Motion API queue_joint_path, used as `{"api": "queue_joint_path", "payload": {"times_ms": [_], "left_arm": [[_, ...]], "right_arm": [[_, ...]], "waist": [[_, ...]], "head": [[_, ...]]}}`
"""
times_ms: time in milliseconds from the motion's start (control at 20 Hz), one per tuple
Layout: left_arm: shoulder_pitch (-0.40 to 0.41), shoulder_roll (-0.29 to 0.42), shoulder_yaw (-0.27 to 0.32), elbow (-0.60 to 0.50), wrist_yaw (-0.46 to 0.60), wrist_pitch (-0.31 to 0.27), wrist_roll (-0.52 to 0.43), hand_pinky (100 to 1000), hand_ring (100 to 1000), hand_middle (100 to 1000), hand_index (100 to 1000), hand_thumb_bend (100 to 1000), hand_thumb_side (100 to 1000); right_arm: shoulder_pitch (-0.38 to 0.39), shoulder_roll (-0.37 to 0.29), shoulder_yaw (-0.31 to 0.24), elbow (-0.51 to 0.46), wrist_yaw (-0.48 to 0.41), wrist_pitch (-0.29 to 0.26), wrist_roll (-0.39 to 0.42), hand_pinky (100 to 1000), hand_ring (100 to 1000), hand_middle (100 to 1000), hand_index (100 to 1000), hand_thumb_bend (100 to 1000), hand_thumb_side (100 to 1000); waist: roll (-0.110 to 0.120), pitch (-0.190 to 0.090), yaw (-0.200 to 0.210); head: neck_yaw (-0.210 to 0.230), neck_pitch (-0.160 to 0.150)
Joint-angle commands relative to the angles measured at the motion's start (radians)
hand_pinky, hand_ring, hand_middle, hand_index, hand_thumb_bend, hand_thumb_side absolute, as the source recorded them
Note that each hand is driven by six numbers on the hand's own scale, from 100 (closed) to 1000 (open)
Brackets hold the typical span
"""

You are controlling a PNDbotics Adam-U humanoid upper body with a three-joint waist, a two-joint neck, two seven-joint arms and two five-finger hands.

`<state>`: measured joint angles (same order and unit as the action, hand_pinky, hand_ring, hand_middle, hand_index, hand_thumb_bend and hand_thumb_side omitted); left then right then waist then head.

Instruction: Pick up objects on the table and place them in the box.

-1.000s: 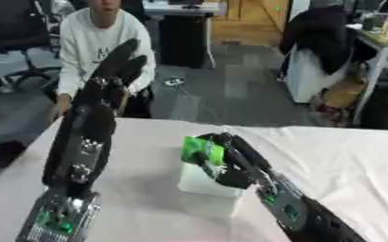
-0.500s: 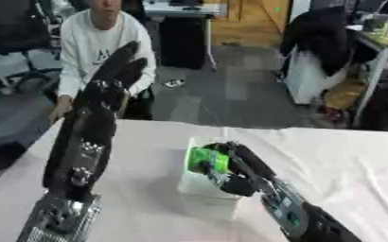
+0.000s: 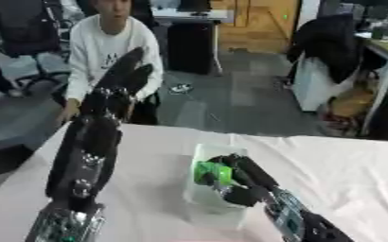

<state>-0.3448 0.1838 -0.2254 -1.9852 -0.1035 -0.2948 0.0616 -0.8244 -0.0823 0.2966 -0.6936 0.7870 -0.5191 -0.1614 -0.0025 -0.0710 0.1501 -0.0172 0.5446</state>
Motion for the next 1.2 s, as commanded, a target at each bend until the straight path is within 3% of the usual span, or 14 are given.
{"api": "queue_joint_path", "payload": {"times_ms": [50,100,150,200,250,350,450,650,750,900,1050,1200], "left_arm": [[-0.019,-0.001,-0.002,-0.015,0.006,-0.001,-0.005,974,940,1000,985,380,963],[-0.019,-0.001,-0.002,-0.015,0.007,-0.001,-0.005,974,940,1000,985,380,964],[-0.018,-0.001,-0.003,-0.015,0.007,-0.001,-0.006,974,940,1000,985,379,964],[-0.018,0.0,-0.003,-0.015,0.007,0.0,-0.006,974,940,1000,985,379,964],[-0.017,0.0,-0.003,-0.015,0.007,0.0,-0.007,974,940,1000,985,379,964],[-0.016,0.001,-0.003,-0.015,0.008,0.001,-0.007,974,941,1000,985,380,964],[-0.015,0.002,-0.003,-0.015,0.008,0.001,-0.008,974,941,1000,985,379,963],[-0.012,0.002,-0.001,-0.015,0.006,0.002,-0.007,974,941,1000,985,382,961],[-0.01,0.004,0.004,-0.015,0.003,0.002,-0.003,975,941,1000,985,383,960],[-0.001,0.015,0.013,-0.015,-0.004,0.005,0.005,974,941,1000,984,381,962],[0.01,0.03,0.022,-0.015,-0.014,0.01,0.015,972,940,1000,983,373,969],[0.028,0.05,0.035,-0.015,-0.028,0.021,0.028,971,940,1000,982,370,973]], "right_arm": [[-0.033,-0.01,-0.012,0.005,0.069,-0.013,-0.034,100,311,420,632,111,1000],[-0.033,-0.011,-0.009,0.008,0.104,-0.012,-0.031,122,522,611,781,268,1000],[-0.034,-0.011,-0.006,0.01,0.142,-0.011,-0.019,313,628,717,854,344,1000],[-0.035,-0.01,-0.008,0.011,0.174,-0.012,-0.01,400,678,755,883,388,1000],[-0.036,-0.009,-0.011,0.008,0.196,-0.02,-0.006,589,781,827,924,479,1000],[-0.038,-0.01,-0.016,0.005,0.224,-0.04,-0.005,723,846,875,957,546,1000],[-0.041,-0.013,-0.02,0.0,0.237,-0.065,-0.012,778,868,885,967,584,1000],[-0.037,-0.029,-0.024,-0.019,0.225,-0.095,-0.038,752,864,887,964,554,1000],[-0.003,-0.072,-0.012,-0.089,0.128,-0.115,-0.056,713,847,871,959,540,1000],[0.081,-0.179,0.029,-0.283,-0.123,-0.093,-0.04,675,829,853,954,537,1000],[0.174,-0.281,0.051,-0.519,-0.386,-0.001,0.007,631,809,834,948,515,1000],[0.277,-0.348,0.026,-0.754,-0.6,0.098,0.025,617,799,825,942,508,1000]], "waist": [[0.001,-0.008,0.001],[0.001,-0.008,0.001],[0.001,-0.009,0.001],[0.001,-0.01,0.0],[0.002,-0.011,-0.001],[0.001,-0.013,-0.002],[0.001,-0.015,-0.003],[0.0,-0.02,-0.007],[-0.004,-0.024,-0.014],[-0.008,-0.026,-0.027],[-0.005,-0.025,-0.045],[0.0,-0.023,-0.07]], "head": [[-0.005,-0.014],[-0.004,-0.014],[-0.003,-0.014],[-0.003,-0.013],[-0.001,-0.014],[0.003,-0.014],[0.008,-0.014],[0.013,-0.009],[0.026,0.001],[0.068,0.018],[0.107,0.03],[0.13,0.041]]}}
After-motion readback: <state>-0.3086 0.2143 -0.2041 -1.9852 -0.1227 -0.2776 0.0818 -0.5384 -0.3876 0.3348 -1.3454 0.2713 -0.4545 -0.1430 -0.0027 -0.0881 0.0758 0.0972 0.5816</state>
